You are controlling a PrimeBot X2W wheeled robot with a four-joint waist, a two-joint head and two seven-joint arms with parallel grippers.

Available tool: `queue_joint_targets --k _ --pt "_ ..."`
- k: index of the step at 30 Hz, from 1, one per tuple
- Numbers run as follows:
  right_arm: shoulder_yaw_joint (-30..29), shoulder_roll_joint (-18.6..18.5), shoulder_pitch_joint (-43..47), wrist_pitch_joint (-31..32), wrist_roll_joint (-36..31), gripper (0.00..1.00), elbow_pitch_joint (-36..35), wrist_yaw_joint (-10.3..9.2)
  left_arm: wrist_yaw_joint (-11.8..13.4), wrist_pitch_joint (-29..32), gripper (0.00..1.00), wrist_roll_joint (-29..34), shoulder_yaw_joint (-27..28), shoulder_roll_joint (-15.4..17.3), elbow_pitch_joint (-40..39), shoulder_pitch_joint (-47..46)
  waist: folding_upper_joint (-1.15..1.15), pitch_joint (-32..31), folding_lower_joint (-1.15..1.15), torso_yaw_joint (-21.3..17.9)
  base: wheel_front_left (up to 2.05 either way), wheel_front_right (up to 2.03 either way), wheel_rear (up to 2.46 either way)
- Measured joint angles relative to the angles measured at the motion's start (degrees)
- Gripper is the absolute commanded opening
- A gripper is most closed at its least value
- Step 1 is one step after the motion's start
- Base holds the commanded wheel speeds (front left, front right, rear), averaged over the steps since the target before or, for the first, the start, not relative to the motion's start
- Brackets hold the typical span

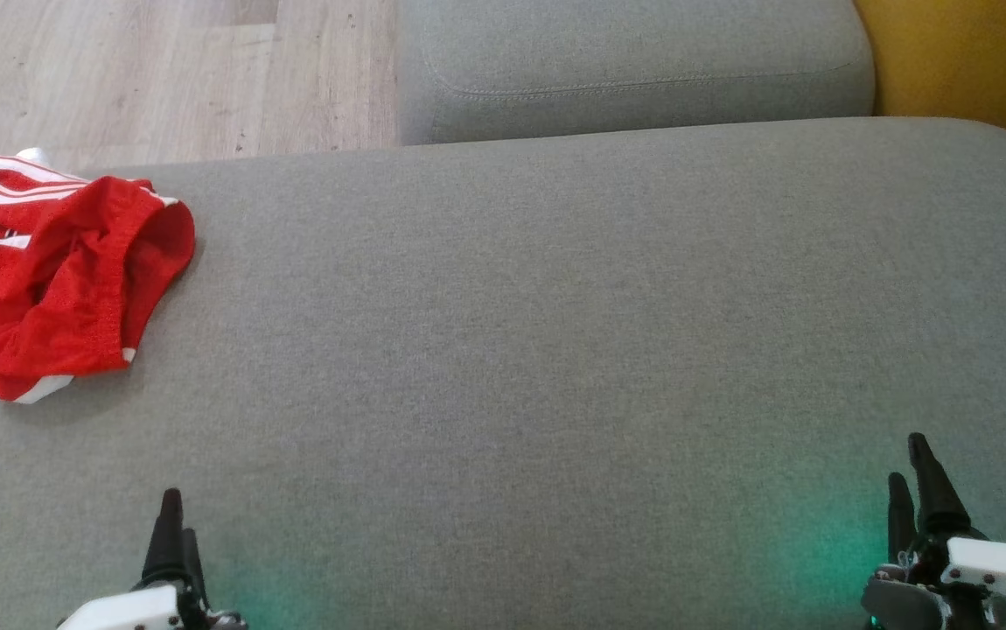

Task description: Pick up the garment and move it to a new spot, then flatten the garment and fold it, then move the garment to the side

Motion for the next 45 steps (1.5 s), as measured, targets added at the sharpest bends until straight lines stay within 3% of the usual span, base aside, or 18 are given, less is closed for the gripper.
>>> queue_joint_targets --k 11,33,45 --pt "0.7 0.0 0.0 -1.8 -4.2 1.0 -1.0 0.0 1.1 -1.6 1.0 3.9 -1.3 0.0 -2.6 0.1 0.0 -0.3 0.0 0.0 0.0 0.0 0.0" --pt "3.3 0.0 0.4 -5.4 -26.2 1.0 -7.0 0.0 2.8 -5.2 1.0 26.6 -5.7 0.1 -7.4 0.5 0.0 -0.8 0.0 0.3 0.0 0.0 0.0" --pt "5.4 0.0 0.7 -7.4 -36.7 1.0 -7.1 0.0 3.6 -7.2 1.0 35.7 -7.7 0.2 -7.5 2.4 0.0 -1.2 0.0 0.4 0.0 0.0 0.0"
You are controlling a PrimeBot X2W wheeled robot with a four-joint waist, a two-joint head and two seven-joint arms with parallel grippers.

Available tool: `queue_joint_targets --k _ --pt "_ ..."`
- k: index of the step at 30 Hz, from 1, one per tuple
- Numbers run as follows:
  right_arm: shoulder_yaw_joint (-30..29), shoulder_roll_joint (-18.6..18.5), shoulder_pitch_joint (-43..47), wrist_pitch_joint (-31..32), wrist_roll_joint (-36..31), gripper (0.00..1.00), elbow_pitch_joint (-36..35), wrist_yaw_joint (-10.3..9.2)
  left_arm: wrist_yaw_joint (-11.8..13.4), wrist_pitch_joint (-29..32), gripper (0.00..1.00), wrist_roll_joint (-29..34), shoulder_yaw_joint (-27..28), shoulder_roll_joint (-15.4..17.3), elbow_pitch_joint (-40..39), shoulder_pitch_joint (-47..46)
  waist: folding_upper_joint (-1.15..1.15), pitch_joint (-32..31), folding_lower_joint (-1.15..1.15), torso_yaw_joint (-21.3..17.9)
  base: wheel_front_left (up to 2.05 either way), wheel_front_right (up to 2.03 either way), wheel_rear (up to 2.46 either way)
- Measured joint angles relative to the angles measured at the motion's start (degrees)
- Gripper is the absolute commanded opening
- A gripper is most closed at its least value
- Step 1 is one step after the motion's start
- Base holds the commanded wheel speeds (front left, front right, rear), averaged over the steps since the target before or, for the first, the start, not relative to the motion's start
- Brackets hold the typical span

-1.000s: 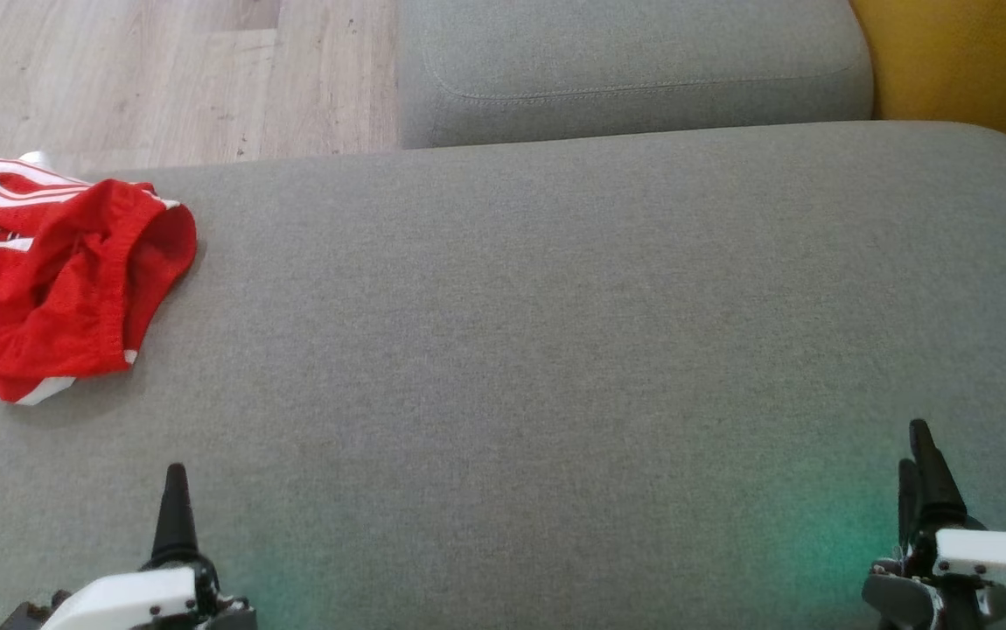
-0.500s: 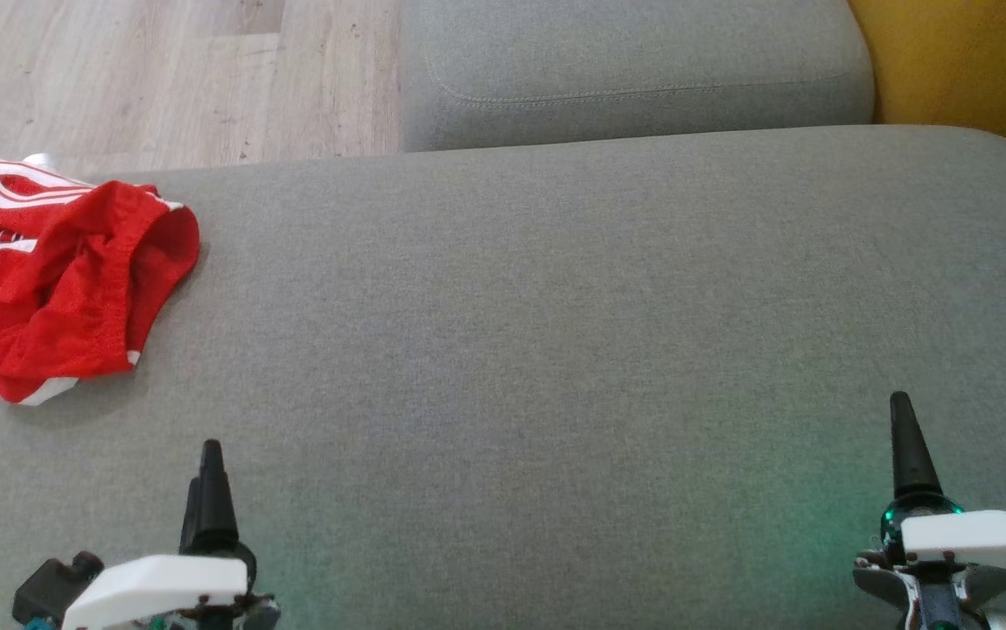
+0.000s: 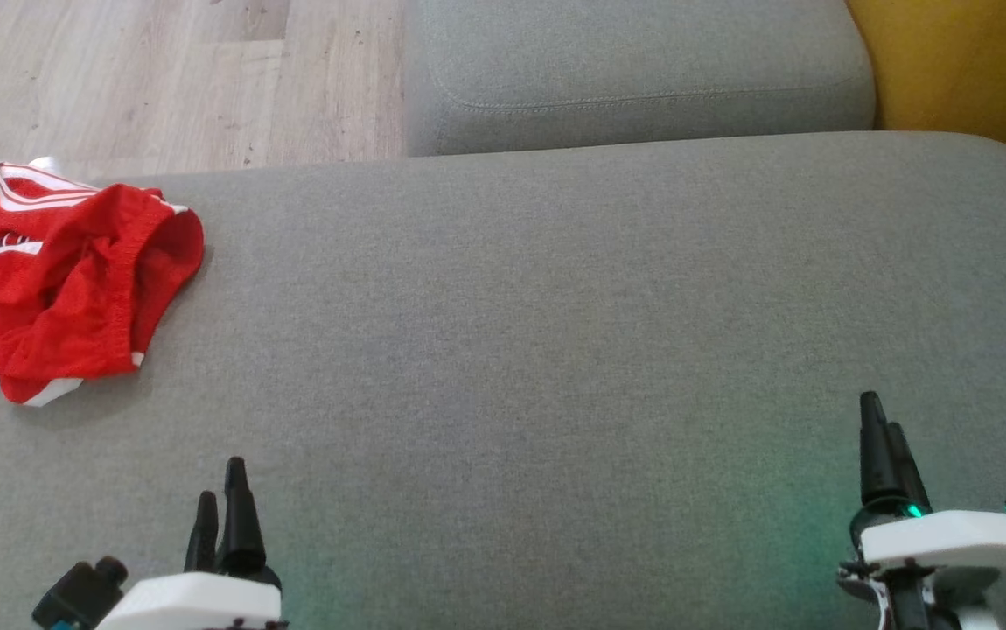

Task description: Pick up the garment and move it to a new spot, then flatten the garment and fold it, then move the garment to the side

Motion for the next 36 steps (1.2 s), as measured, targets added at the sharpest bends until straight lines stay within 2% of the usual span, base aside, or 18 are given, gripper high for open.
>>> queue_joint_targets --k 36 --pt "4.6 0.0 1.9 -5.9 -26.8 1.0 0.0 0.01 3.5 -6.1 1.0 24.5 -4.9 1.4 0.4 1.7 0.0 -0.7 0.0 0.6 0.0 0.0 0.0"
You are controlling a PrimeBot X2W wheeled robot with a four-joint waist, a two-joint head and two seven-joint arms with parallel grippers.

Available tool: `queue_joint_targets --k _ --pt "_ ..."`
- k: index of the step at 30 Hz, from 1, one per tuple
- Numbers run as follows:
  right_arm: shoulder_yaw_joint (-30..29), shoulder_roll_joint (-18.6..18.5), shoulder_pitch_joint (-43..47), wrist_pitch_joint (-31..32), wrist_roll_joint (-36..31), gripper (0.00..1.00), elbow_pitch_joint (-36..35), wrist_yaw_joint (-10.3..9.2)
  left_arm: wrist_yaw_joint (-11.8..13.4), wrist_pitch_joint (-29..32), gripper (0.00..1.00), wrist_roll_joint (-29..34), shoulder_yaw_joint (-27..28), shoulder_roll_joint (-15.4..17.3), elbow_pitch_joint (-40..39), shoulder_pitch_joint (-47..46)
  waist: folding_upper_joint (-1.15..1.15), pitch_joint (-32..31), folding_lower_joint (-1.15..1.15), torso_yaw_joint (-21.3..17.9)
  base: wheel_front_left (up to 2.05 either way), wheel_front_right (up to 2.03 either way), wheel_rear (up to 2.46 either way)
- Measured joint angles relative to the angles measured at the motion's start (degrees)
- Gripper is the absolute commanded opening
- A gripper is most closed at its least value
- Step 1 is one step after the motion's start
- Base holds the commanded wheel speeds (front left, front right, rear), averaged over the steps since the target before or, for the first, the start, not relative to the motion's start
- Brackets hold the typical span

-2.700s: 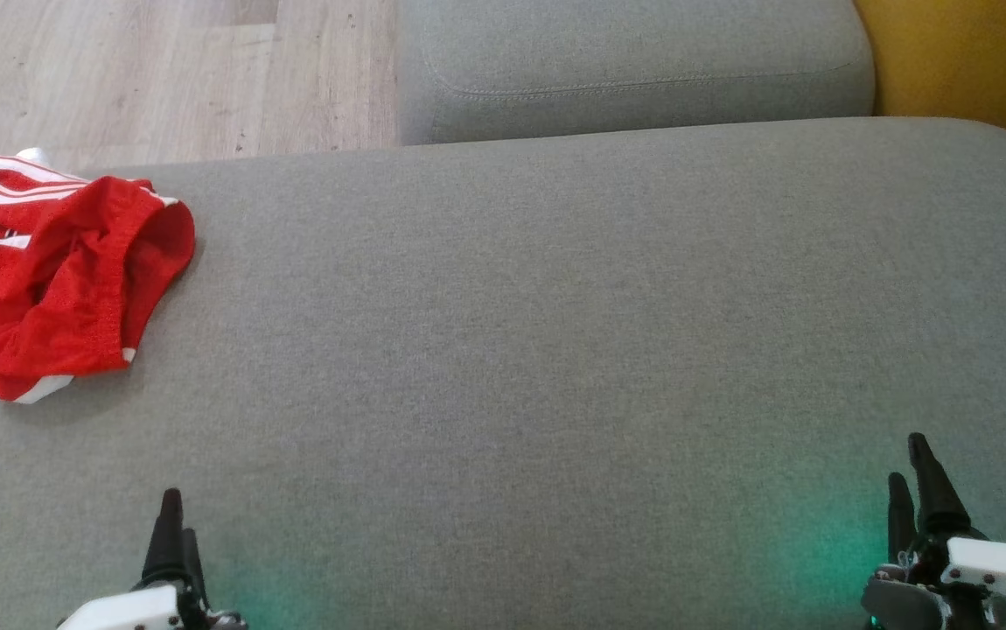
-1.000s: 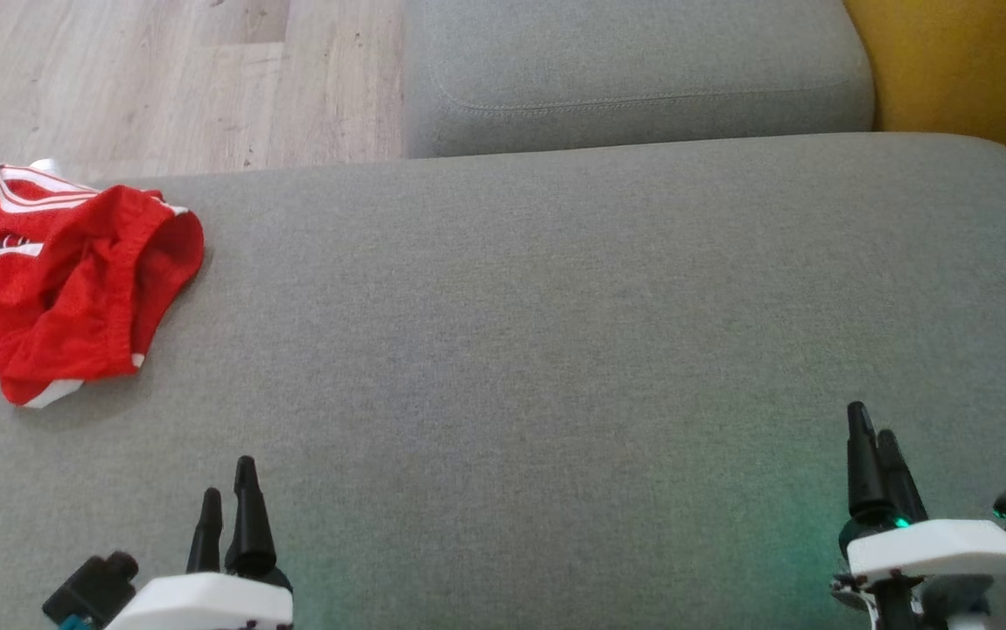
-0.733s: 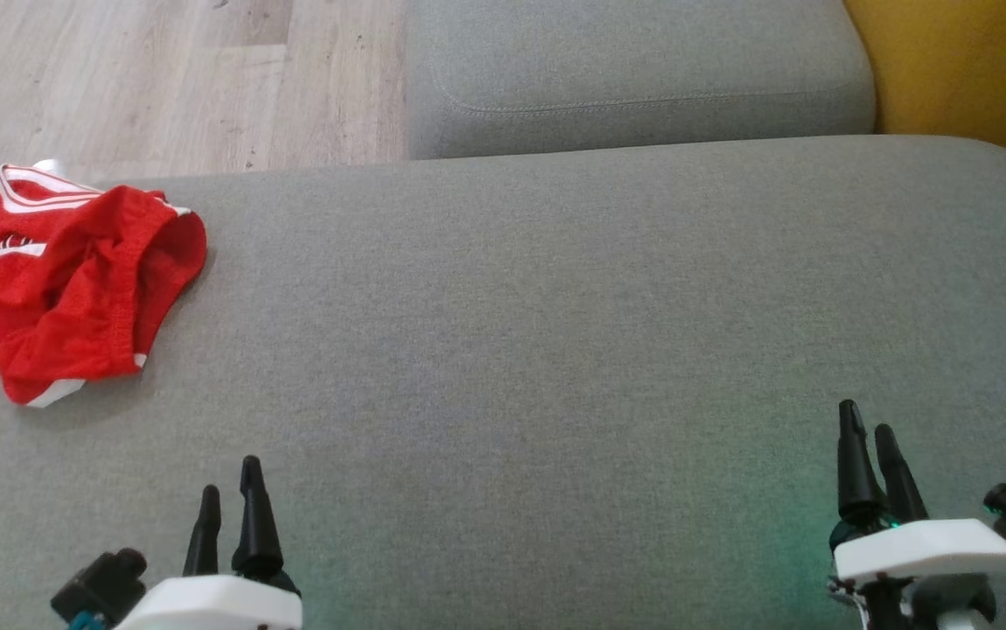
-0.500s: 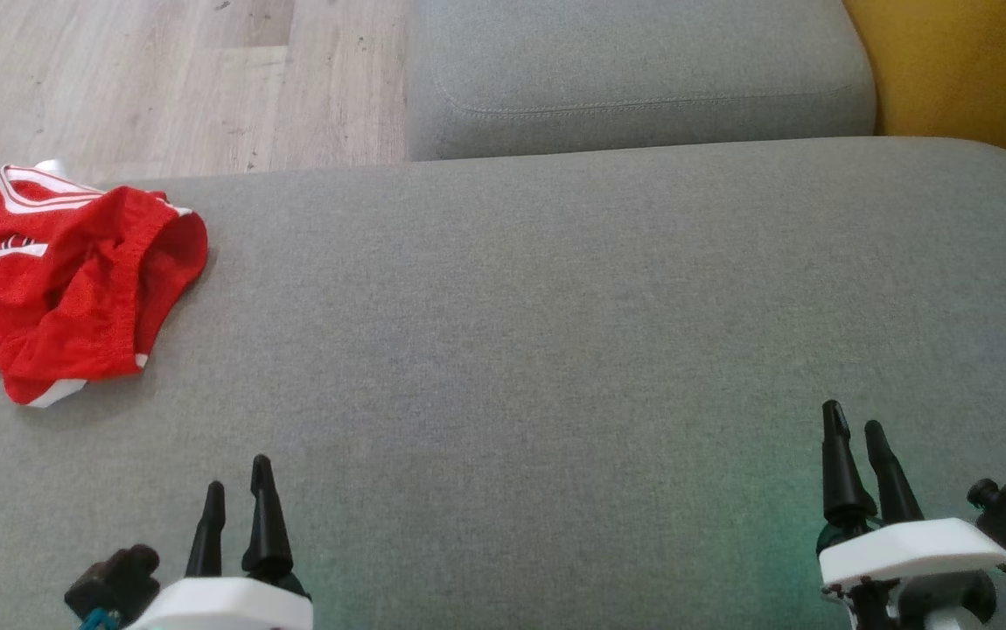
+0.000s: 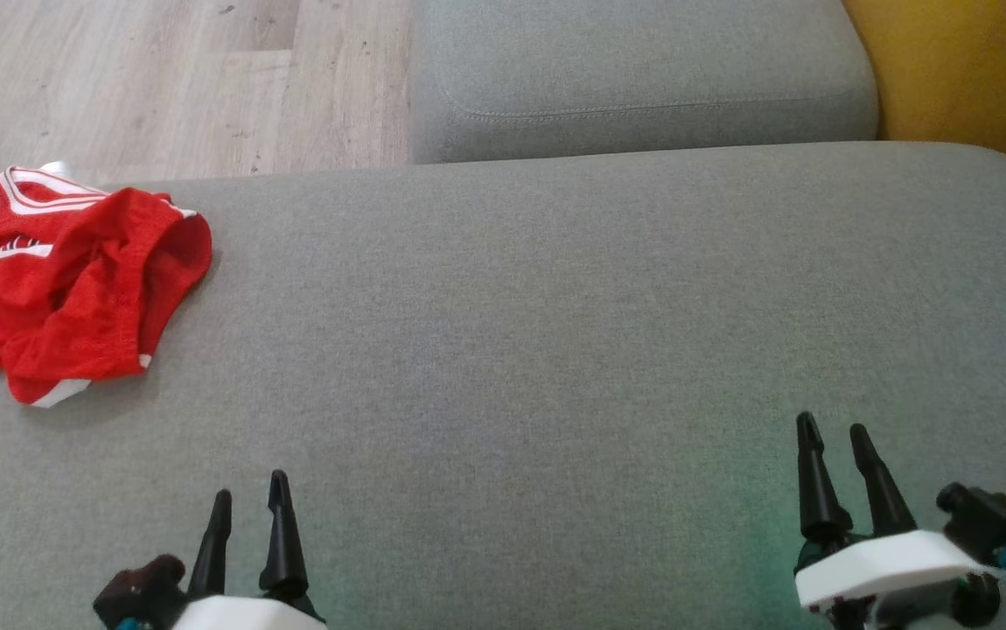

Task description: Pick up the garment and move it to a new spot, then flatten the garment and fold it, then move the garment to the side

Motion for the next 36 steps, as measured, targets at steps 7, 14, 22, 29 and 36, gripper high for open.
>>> queue_joint_targets --k 7,14,22,29,36 --pt "0.5 0.0 0.1 -0.9 -4.5 1.0 0.8 0.0 0.1 -0.8 1.0 3.6 -0.9 0.3 0.0 0.2 0.0 -0.3 0.0 0.1 0.0 0.0 0.0" --pt "1.3 0.0 0.1 -1.9 -9.4 1.0 0.9 0.0 1.0 -0.9 1.0 7.4 -1.8 0.6 -0.2 0.6 0.0 -0.6 0.0 0.1 0.0 0.0 0.0" --pt "2.1 -0.1 0.1 -3.2 -15.1 1.0 0.9 0.0 2.0 -1.4 1.0 11.5 -2.1 0.9 -0.2 0.9 0.0 -0.9 0.0 0.1 0.0 0.0 0.0" --pt "2.7 -0.1 0.3 -4.3 -20.2 1.0 0.9 0.0 3.0 -1.9 1.0 15.1 -2.8 1.1 -0.2 2.3 0.0 -1.1 0.0 0.2 0.0 0.0 0.0" --pt "3.4 -0.1 1.5 -5.2 -25.0 1.0 0.8 0.01 4.1 -2.4 1.0 18.7 -3.4 1.7 -0.7 3.1 0.0 -1.4 0.0 0.4 0.0 0.0 0.0"
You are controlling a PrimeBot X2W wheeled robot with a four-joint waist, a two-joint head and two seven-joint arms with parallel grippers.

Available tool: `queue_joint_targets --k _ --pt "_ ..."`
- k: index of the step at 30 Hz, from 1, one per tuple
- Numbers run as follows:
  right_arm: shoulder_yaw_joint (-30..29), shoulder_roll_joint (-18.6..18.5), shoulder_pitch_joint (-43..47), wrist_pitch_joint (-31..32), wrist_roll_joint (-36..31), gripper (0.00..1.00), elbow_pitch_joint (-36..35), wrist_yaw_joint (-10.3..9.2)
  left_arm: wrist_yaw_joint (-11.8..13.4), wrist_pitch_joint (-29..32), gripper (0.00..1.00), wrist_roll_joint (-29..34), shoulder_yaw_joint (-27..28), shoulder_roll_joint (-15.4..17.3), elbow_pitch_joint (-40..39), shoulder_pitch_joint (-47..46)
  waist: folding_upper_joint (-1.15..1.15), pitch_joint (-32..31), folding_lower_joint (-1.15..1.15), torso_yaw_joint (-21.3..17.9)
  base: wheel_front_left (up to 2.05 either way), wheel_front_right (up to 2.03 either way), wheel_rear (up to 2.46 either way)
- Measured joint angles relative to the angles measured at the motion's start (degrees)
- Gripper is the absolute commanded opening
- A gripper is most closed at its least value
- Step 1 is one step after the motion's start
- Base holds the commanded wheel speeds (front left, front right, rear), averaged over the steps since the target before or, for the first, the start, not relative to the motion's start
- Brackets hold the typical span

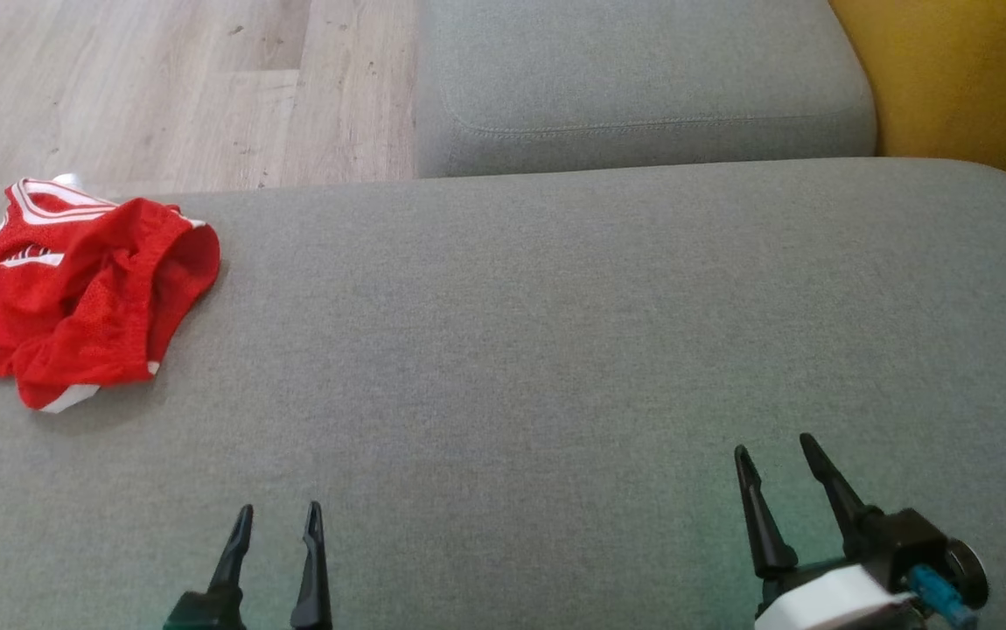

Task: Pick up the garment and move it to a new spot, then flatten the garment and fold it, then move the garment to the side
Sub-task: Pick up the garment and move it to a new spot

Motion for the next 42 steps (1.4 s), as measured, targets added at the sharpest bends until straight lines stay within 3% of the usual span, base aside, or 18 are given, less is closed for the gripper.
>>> queue_joint_targets --k 26,32,42 --pt "-0.1 0.0 0.2 -0.8 -2.4 1.0 -0.2 0.0 1.0 0.1 1.0 1.3 -0.5 1.0 -1.4 1.1 0.0 0.1 0.0 1.6 0.0 0.0 0.0" --pt "-0.7 0.0 1.2 -0.8 -2.3 1.0 -0.3 0.0 1.0 0.2 1.0 1.3 -0.7 1.4 -1.7 0.9 0.0 0.1 0.0 6.2 0.0 0.0 0.0" --pt "0.5 0.0 1.0 -0.9 -1.3 1.0 -0.2 0.0 2.0 0.7 1.0 0.8 -0.1 3.2 -3.4 0.9 0.0 0.1 0.0 18.7 0.0 0.0 0.0"
